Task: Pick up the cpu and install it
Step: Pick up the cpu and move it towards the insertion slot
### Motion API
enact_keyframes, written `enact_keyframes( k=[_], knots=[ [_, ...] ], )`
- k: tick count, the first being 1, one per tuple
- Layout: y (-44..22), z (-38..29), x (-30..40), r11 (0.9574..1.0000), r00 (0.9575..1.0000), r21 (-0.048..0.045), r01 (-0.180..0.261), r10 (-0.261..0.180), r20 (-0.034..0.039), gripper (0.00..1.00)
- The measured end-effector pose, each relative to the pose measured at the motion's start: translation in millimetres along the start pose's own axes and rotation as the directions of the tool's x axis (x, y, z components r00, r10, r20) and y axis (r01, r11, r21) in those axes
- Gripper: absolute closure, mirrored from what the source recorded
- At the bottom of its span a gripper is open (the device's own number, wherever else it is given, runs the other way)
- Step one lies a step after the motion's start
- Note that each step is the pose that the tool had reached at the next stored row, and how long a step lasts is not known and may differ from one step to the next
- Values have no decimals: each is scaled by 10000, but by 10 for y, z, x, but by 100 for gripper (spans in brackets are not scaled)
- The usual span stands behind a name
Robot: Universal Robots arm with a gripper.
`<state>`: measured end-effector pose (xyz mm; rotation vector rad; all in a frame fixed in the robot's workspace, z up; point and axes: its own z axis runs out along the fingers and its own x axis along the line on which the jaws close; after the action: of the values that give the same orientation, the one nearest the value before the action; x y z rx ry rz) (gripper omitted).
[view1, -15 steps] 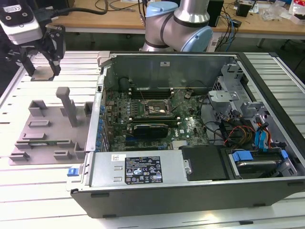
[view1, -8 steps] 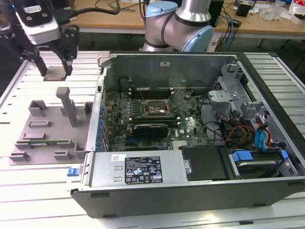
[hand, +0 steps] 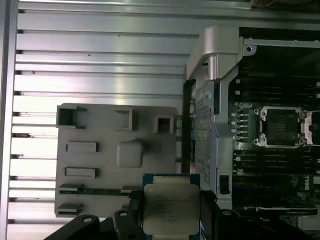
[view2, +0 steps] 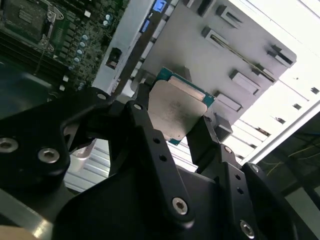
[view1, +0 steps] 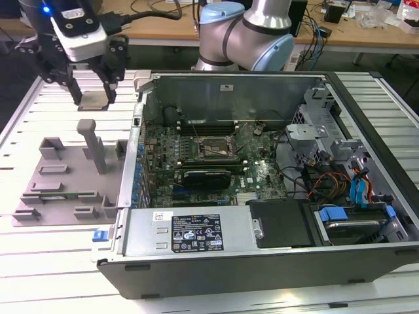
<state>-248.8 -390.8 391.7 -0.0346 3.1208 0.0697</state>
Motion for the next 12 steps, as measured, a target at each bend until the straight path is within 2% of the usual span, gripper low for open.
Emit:
enact_keyframes(
  k=[3, 8, 9, 10, 12],
  knots=[
    [-5, 4, -169, 10000, 10000, -1, 2, -2, 1, 45],
    [-8, 6, -322, 10000, 10000, 0, 0, 0, 0, 45],
    [-9, 7, -365, 10000, 10000, 0, 1, -1, 0, 45],
    [-10, 9, -441, 10000, 10000, 0, 0, 0, 0, 45],
    [-12, 10, -533, 10000, 10000, 0, 1, -1, 1, 45]
  ],
)
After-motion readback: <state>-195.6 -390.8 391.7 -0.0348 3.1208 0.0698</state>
